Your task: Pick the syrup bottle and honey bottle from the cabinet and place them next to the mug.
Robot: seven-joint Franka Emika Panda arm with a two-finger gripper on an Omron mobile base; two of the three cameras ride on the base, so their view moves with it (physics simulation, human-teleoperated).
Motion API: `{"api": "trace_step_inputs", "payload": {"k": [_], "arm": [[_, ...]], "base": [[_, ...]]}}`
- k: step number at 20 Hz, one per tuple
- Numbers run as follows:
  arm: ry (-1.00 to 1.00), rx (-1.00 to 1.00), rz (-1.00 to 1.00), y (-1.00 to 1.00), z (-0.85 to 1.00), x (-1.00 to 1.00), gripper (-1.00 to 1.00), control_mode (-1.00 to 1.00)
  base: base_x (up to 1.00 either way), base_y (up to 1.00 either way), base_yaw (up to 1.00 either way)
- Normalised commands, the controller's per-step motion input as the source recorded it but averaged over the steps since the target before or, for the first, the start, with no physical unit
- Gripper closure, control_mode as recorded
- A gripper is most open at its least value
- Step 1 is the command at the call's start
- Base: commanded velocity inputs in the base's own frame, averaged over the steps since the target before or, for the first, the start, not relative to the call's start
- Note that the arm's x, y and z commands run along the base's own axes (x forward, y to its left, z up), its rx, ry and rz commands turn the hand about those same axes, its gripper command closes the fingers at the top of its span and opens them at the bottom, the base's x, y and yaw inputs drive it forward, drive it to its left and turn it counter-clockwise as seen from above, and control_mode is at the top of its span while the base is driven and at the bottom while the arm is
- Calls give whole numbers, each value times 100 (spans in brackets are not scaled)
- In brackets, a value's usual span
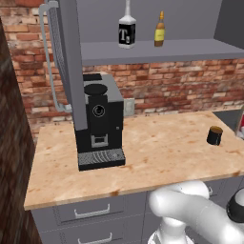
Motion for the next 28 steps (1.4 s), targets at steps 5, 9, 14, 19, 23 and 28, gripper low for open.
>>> {"api": "trace_step_inputs", "payload": {"k": [5, 9, 14, 19, 23, 28], "arm": [[1, 0, 3, -19, -28, 7, 100, -100], [2, 0, 0, -8, -51, 2, 100, -100], [2, -1, 0, -4, -56, 1, 100, -100], [0, -2, 0, 0, -62, 0, 100, -100], [0, -2, 0, -3, -56, 0, 100, -100], [0, -1, 0, -2, -13, 10, 100, -100]], "base": [[0, 0, 0], [0, 0, 0], [0, 0, 0], [0, 0, 0], [0, 0, 0], [0, 0, 0]]}}
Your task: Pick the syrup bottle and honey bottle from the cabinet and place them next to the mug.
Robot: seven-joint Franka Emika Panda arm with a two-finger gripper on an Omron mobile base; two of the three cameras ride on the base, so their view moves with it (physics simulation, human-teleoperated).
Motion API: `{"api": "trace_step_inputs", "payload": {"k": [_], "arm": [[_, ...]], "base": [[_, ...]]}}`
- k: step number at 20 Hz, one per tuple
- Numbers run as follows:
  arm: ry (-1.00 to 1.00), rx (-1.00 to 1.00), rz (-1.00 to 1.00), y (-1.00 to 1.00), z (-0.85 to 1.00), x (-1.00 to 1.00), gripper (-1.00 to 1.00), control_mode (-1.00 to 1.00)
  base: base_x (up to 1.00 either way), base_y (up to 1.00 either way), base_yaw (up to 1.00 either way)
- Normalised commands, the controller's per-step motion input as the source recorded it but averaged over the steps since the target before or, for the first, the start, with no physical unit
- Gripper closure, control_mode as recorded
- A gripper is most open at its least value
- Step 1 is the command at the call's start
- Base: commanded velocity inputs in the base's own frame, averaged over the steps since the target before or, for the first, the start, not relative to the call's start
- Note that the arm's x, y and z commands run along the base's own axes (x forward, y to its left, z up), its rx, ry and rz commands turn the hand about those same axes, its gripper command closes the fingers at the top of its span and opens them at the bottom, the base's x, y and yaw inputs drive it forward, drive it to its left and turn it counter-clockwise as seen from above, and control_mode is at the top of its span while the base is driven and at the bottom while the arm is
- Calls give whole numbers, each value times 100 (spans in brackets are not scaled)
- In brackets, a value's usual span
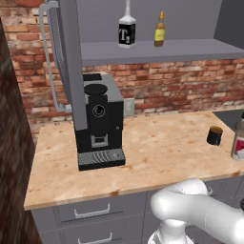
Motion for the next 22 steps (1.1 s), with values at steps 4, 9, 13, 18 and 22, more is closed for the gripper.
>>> {"api": "trace_step_inputs", "payload": {"k": [4, 9, 13, 18, 22], "arm": [[0, -1, 0, -1, 0, 27, 100, -100], [0, -1, 0, -17, -1, 35, 100, -100], [0, 0, 0, -21, 0, 33, 100, -100], [0, 0, 0, -16, -3, 18, 100, -100], [0, 0, 0, -6, -26, 3, 100, -100]], "base": [[0, 0, 0], [0, 0, 0], [0, 0, 0], [0, 0, 0], [0, 0, 0]]}}
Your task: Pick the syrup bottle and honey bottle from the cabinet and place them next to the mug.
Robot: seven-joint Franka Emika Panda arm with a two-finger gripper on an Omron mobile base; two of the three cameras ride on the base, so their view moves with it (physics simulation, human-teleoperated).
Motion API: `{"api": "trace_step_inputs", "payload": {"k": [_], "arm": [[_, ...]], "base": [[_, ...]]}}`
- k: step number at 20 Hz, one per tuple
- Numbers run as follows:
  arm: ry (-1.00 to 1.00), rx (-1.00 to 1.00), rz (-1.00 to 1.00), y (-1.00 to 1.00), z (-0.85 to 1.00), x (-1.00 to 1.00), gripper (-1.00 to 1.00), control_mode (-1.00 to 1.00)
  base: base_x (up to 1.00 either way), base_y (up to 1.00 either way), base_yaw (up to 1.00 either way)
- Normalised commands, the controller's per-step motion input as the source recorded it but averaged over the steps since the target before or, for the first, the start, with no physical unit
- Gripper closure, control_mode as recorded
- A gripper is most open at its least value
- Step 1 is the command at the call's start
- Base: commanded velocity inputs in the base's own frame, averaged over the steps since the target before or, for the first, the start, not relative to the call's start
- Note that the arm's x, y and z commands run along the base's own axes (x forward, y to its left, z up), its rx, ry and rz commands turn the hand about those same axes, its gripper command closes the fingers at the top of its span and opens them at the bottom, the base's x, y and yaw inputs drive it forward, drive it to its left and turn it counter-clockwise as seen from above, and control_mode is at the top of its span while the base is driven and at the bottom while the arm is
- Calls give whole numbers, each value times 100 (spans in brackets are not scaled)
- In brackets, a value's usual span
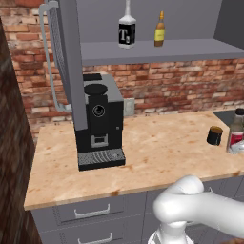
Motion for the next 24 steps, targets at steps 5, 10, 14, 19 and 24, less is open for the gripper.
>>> {"api": "trace_step_inputs", "payload": {"k": [5, 10, 14, 19, 24], "arm": [[0, 0, 0, -1, -27, 0, 100, -100], [-2, 0, 0, 0, -12, 5, 100, -100], [-3, 0, 0, 0, -14, 19, 100, -100], [-2, 0, 0, 0, -11, 34, 100, -100], [0, 0, 0, 0, -13, 19, 100, -100]], "base": [[0, 0, 0], [0, 0, 0], [0, 0, 0], [0, 0, 0], [0, 0, 0]]}}
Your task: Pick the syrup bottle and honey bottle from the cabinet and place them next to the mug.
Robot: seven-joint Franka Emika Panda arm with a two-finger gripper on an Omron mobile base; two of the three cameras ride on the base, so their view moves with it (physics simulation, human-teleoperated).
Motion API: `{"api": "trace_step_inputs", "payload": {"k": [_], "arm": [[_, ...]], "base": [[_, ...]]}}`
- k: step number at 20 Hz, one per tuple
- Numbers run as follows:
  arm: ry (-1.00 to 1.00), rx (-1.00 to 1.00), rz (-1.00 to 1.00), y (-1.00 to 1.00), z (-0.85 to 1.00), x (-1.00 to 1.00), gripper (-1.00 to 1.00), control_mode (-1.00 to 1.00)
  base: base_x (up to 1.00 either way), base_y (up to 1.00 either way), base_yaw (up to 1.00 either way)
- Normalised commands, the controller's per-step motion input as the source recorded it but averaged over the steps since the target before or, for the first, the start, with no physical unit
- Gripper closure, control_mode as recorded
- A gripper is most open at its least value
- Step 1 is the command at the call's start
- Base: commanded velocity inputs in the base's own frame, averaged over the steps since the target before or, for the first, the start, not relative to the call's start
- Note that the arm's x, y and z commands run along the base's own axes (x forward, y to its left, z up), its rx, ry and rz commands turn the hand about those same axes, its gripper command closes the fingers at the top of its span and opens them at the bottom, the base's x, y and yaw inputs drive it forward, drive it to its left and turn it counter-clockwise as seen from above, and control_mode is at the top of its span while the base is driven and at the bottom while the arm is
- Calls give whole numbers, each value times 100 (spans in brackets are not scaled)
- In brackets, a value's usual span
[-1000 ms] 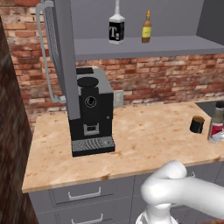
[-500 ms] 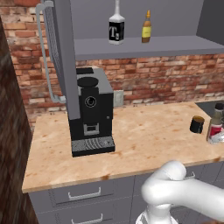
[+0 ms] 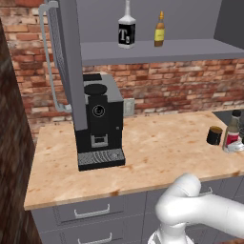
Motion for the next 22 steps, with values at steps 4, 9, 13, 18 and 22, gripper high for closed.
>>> {"api": "trace_step_inputs", "payload": {"k": [4, 9, 13, 18, 22], "arm": [[0, 0, 0, 0, -23, 1, 100, -100], [0, 0, 0, 0, -32, 4, 100, -100], [0, 0, 0, 0, -5, 1, 100, -100], [0, 0, 0, 0, 0, 0, -100, -100], [0, 0, 0, 0, 0, 0, -100, -100]], "base": [[0, 0, 0], [0, 0, 0], [0, 0, 0], [0, 0, 0], [0, 0, 0]]}}
